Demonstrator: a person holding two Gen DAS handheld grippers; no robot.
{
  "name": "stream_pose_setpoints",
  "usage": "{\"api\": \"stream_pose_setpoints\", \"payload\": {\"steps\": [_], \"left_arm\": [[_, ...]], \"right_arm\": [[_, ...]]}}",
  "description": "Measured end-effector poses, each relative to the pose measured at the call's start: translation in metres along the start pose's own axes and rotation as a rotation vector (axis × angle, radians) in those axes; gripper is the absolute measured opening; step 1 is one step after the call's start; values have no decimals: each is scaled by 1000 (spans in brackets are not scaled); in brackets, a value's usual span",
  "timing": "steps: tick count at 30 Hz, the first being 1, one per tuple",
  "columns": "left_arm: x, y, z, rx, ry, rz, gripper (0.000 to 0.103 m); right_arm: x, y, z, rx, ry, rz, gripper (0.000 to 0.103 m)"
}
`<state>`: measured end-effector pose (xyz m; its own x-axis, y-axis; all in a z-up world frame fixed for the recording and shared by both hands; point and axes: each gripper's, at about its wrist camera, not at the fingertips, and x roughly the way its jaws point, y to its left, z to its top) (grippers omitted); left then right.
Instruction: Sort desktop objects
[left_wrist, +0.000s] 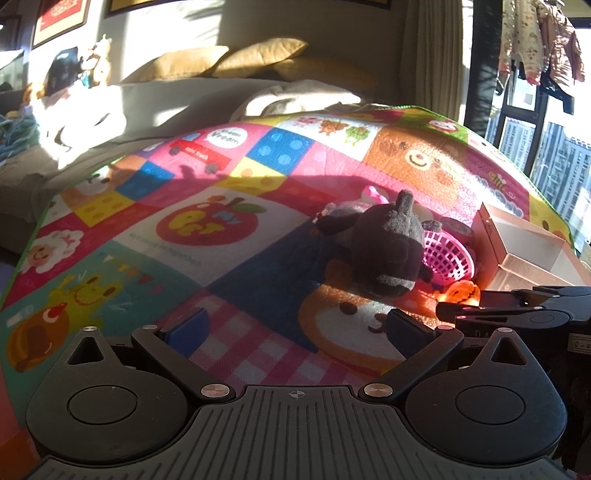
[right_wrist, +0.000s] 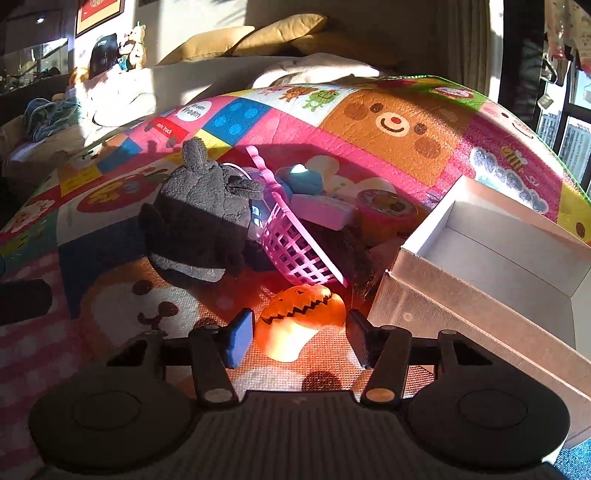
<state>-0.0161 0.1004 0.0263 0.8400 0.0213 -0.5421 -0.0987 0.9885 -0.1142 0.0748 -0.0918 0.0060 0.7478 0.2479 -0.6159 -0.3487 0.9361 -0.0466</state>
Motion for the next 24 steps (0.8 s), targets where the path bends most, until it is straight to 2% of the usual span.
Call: {"api": "stream_pose_setpoints", "payload": {"steps": [8,12,13,15,19,20,21,23,24], "left_arm": [[6,-22,-11,30,46,-68,103],[11,-38,-13,67,55,-103,103],[14,-43,-12,84,57,-104,103],[17,-50,-11,100,62,-104,103],[16,-60,-7,110,57,-120,103],[16,-61,-7,115,56,-119,103],[16,-63,-6,120,57,-118,103],[18,-64,-7,132,59,-111,103],[20,-64,-7,140,59,-103,103]], "right_arm": [[-73,-29,-44,-51,5,106,55],[-109,-47,-69,-75,-2,120,56],[-116,-53,-73,-69,-3,116,57],[-123,-64,-76,-34,-24,90,72],[-121,-90,-67,75,-67,22,72],[-116,-95,-63,100,-70,13,70],[-112,-99,-60,120,-70,8,62],[-102,-106,-53,145,-57,46,49],[-97,-108,-50,154,-50,68,47]]}}
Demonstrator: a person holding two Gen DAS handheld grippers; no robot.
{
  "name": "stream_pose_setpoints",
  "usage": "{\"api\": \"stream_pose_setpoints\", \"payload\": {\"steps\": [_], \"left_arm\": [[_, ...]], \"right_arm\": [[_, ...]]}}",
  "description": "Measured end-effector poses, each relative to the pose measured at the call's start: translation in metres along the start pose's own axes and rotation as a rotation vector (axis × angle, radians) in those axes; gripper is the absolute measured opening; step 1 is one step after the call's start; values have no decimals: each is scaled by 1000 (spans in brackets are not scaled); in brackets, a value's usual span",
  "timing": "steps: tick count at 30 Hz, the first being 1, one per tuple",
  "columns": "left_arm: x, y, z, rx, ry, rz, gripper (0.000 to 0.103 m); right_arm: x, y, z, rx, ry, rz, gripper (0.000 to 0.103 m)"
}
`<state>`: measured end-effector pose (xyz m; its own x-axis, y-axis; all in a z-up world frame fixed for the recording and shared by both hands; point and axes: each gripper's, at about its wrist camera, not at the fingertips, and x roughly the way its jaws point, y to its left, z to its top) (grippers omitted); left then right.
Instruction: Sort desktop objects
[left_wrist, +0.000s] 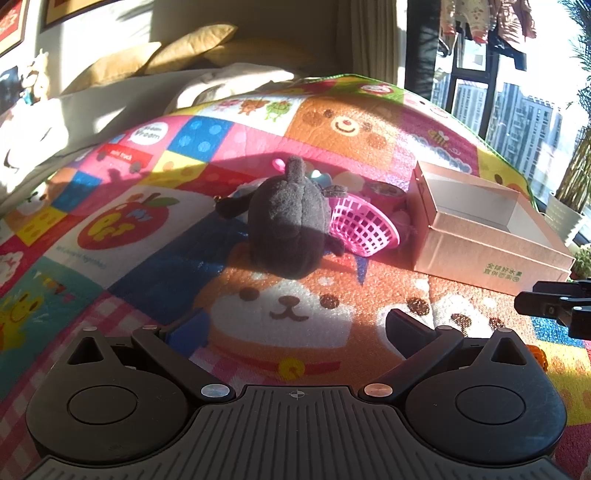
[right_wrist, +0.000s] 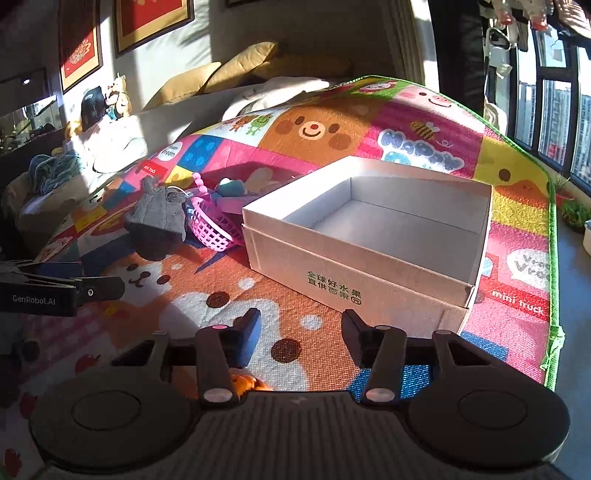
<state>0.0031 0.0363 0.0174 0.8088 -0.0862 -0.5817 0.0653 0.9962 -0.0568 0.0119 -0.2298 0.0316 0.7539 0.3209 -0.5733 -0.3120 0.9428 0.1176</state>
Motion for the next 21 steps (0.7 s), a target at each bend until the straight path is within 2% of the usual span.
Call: {"api": "stream_pose_setpoints", "payload": {"steps": [2,4,5,6,10,12,14,18,19,21], "left_arm": [[5,1,2,17,-1,22,103],[11,3,6,21,-2,35,103],[14,4,8,20,-3,39,103],[16,5,11,21,-3,41,103],[31,5,18,43,-5,58,103],[39,4,22,54,-9,62,103],[50,2,25,66,-8,65,103],[66,2,27,72,-11,77,103],[67,2,27,68,-18,81,100],[66,3,28,65,-24,79,81]], "right_arm": [[12,-2,5,2,12,14,47],[22,-6,9,-5,7,-44,47],[26,-10,11,2,15,-45,42],[28,-14,12,14,18,-49,41],[38,-21,16,1,9,-146,41],[38,-24,16,24,5,-163,42],[32,-22,14,38,-20,-177,47],[7,-11,0,58,-82,-168,67],[2,-9,-6,75,-92,-159,69],[-9,-6,-19,102,-109,-145,74]]}}
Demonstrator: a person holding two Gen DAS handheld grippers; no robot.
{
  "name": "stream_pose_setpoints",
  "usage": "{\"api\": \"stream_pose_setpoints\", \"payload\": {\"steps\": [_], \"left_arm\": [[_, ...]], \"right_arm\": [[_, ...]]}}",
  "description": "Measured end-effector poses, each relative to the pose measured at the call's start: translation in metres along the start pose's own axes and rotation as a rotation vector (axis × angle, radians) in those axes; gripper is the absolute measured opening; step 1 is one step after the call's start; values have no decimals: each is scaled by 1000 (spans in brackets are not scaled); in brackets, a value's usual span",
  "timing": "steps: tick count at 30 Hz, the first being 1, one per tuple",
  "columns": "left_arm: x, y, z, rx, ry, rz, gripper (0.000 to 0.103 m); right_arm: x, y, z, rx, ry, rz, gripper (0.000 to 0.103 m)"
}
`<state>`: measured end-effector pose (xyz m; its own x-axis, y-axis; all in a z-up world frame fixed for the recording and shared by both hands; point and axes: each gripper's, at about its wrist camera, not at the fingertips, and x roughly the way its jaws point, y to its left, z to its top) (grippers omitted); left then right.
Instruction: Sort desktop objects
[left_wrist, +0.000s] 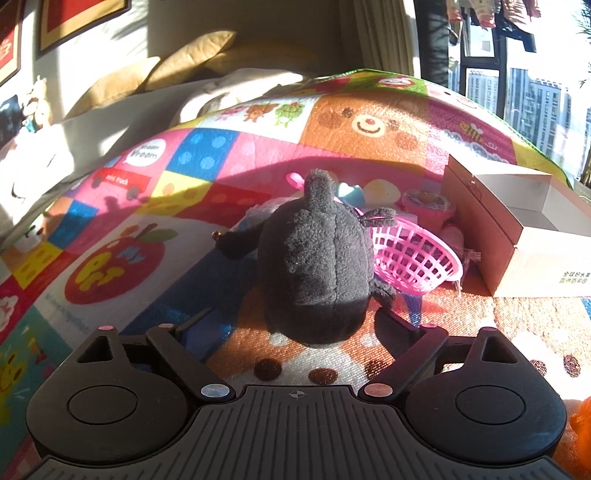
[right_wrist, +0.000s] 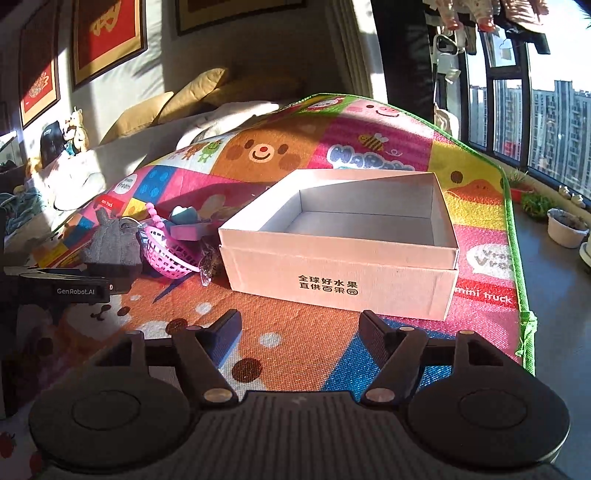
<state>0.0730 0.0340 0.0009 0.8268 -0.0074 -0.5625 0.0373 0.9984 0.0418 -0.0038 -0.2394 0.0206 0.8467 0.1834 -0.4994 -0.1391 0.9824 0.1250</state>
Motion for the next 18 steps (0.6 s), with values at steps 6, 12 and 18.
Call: {"api": "stream_pose_setpoints", "payload": {"steps": [6,12,18], "left_arm": [[-3,-1,2,10,2,-24,59],[-37,-14,-2,52,-49,-64,51],[-97,-40,-27,150,-44,-266,39]], "right_arm": [[-9,1,-11,29,-77,-27,88],[-7,-4,-12,65,-69,-18,91],[-10,-6,-13,78,-98,-30,97]]}}
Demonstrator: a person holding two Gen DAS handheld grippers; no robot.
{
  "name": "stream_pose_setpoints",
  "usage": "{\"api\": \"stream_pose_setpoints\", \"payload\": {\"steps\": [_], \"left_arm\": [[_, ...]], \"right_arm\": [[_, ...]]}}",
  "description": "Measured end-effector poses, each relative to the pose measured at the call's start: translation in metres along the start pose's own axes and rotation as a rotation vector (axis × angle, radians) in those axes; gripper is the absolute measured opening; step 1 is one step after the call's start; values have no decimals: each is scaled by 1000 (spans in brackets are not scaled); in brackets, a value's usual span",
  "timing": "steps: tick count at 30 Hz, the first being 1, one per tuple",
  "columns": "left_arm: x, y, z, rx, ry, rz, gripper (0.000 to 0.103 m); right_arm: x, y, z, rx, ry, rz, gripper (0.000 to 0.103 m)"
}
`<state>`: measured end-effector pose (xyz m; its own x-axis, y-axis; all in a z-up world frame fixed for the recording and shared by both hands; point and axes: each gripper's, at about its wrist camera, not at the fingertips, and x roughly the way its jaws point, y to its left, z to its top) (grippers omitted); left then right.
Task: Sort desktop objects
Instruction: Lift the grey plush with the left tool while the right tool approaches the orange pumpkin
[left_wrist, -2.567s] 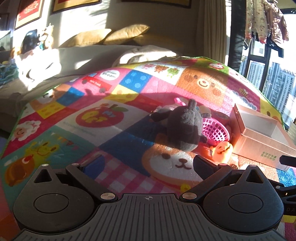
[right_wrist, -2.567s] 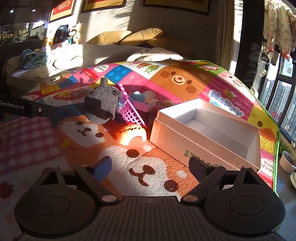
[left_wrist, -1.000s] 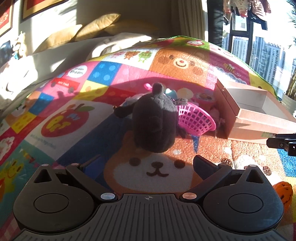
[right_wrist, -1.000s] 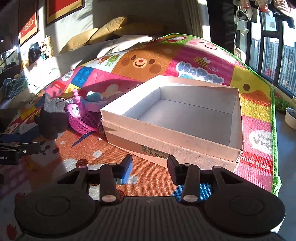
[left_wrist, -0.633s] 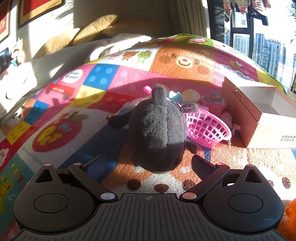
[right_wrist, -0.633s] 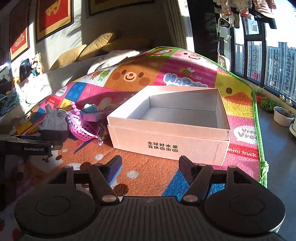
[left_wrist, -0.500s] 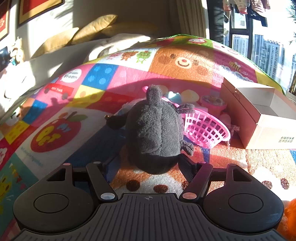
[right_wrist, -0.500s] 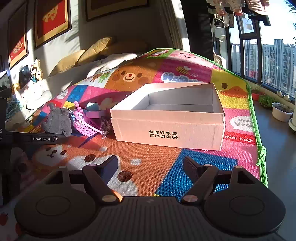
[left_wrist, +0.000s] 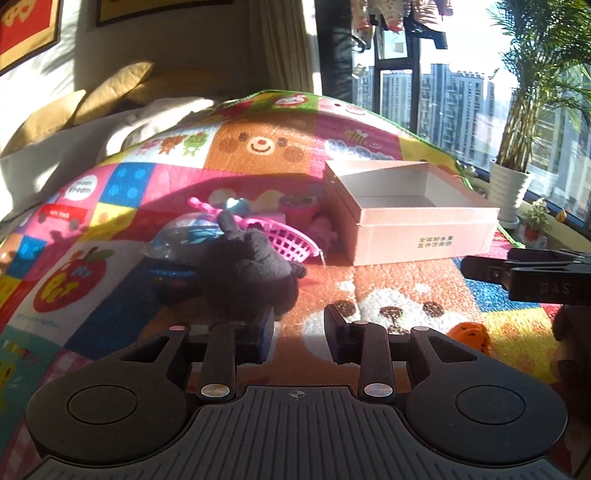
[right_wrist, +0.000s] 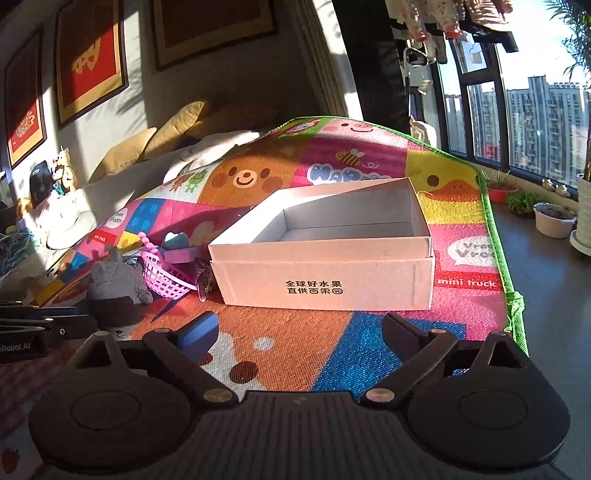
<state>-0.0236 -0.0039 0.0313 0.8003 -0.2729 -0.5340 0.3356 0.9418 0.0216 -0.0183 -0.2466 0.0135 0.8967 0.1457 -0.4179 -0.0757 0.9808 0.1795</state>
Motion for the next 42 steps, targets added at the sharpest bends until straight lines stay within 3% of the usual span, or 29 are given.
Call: {"api": "stream_pose_setpoints", "payload": {"steps": [2,4,6,8,14,15,16,21,27,29,34,36,38,42], "left_arm": [[-6,-7,-5,-7,4,-16,79],[-5,-7,-4,-31,-13,35,98],[5,1,5,-85,-33,117,97],[23,15,20,-161,-29,155,98],[74,36,45,-260,15,210,96],[77,36,46,-259,23,212,90],[80,36,45,-248,45,224,68],[61,27,41,-104,37,216,62],[12,-23,17,457,-29,335,63],[3,-31,7,521,-3,302,64],[-11,-46,-8,466,14,180,63],[-16,-49,-10,409,10,125,64],[-20,-47,-11,324,5,37,73],[-26,-35,-16,130,9,-126,86]], "right_arm": [[0,1,0,-5,-3,-2,98],[0,2,0,-6,-5,-5,98],[-1,1,0,-3,-11,-12,99],[-2,1,0,0,-17,-16,100],[-3,0,0,8,-26,-19,101],[-3,-1,0,11,-29,-19,101],[-4,-1,-1,12,-32,-18,101],[-6,-1,-1,11,-46,-17,103],[-7,-1,-1,10,-54,-20,103],[-7,-1,-1,10,-52,-22,103],[-9,-2,-1,16,-55,-30,103],[-8,-2,0,17,-42,-39,103],[-10,-3,3,19,-3,-41,103],[-28,-1,19,23,1,33,103]]}}
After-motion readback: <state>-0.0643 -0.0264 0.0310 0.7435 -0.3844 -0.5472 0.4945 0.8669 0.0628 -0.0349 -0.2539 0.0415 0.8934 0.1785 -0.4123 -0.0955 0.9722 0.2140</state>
